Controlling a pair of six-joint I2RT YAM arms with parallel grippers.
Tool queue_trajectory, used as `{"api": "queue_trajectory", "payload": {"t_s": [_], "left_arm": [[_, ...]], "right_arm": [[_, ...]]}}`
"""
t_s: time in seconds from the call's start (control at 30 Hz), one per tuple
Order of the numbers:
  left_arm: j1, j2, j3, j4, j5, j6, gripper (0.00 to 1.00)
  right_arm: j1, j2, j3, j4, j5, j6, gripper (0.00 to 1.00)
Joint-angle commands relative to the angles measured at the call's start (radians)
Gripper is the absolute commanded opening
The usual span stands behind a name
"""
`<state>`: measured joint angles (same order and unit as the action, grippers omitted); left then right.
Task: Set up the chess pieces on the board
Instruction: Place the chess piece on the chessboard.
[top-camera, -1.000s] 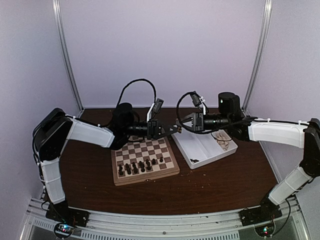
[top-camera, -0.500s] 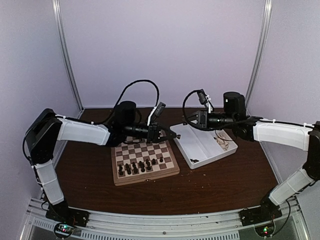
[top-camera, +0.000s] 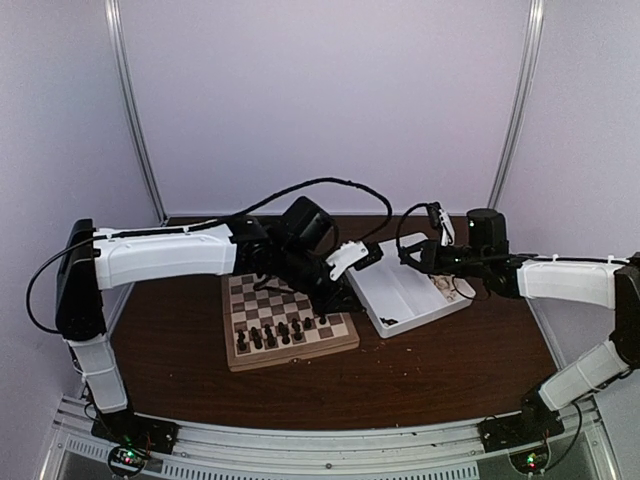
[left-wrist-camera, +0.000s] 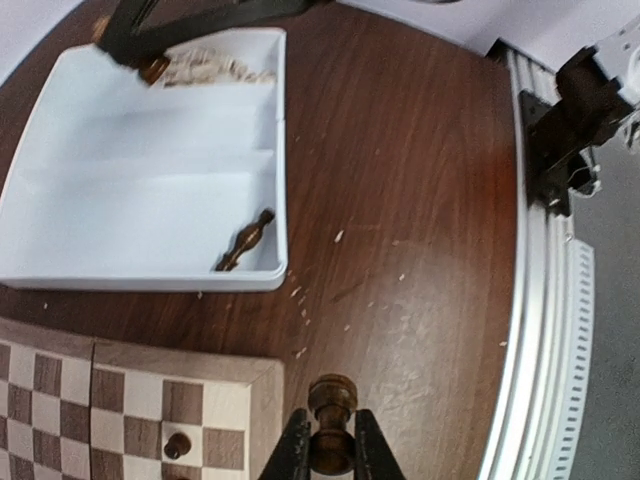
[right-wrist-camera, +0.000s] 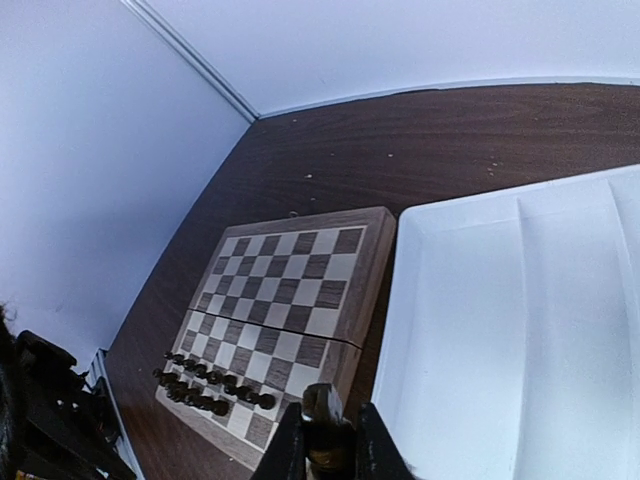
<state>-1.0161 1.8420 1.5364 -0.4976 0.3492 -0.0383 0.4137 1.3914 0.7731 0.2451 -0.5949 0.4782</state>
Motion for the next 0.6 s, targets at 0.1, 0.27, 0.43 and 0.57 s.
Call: {"api": "queue_trajectory", "payload": {"t_s": [0.1,0.27,0.43,0.57], "left_arm": [[-0.019,0.154,0.211,-0.302,-0.186,0.059,0.10],[-0.024,0.237,0.326,-0.398,-0.239,0.061,0.11],[-0.025,0.285,0.373,-0.438,-0.272,0.061,0.11],[-0.025,0.317,0.379,-0.438,-0.280,0.058,0.11]], "right_arm": [[-0.014,-0.049,-0.093,0.086,0.173,-0.053,0.12],[-0.015,-0.035,-0.142,0.147,0.220,-0.054,0.12],[-0.017,-0.034,-0.154,0.160,0.238,-0.051,0.12],[-0.017,-0.033,-0.156,0.163,0.240,-0.050,0.12]]}}
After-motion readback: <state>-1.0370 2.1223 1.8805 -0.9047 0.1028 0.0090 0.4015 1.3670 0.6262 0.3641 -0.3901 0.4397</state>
